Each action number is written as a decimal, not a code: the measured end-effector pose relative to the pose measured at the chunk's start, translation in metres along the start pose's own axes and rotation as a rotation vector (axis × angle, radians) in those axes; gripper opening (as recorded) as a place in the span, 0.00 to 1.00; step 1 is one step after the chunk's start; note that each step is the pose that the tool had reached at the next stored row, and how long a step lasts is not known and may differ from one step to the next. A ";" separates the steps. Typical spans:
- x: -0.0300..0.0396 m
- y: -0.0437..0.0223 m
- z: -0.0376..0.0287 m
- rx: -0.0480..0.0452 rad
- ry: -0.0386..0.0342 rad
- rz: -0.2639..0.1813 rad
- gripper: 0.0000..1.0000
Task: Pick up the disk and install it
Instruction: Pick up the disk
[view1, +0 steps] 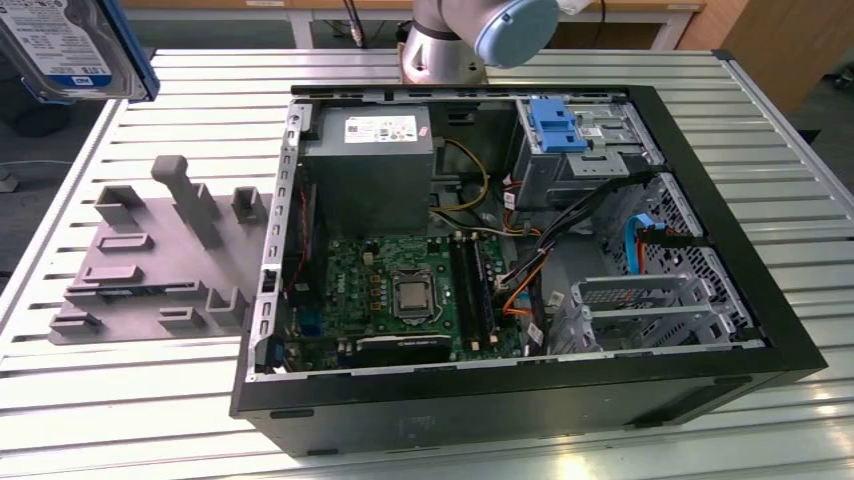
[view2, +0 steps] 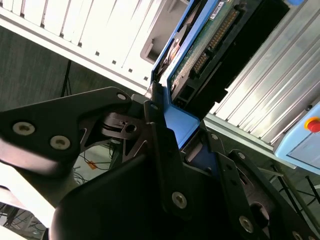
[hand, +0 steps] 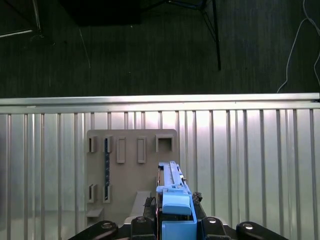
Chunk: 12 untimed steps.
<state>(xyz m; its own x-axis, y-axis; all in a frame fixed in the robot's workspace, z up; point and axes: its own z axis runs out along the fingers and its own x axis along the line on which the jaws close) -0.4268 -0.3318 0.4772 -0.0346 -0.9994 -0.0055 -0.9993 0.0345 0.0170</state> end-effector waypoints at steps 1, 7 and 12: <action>0.0000 -0.0003 0.0000 -0.0001 0.0000 0.000 0.36; -0.0001 -0.0020 0.0000 0.0000 0.0000 0.000 0.36; -0.0001 -0.0034 -0.0001 0.0000 0.0000 0.000 0.36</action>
<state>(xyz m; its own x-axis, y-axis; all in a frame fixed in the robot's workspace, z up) -0.4234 -0.3318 0.4772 -0.0346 -0.9994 -0.0055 -0.9993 0.0345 0.0170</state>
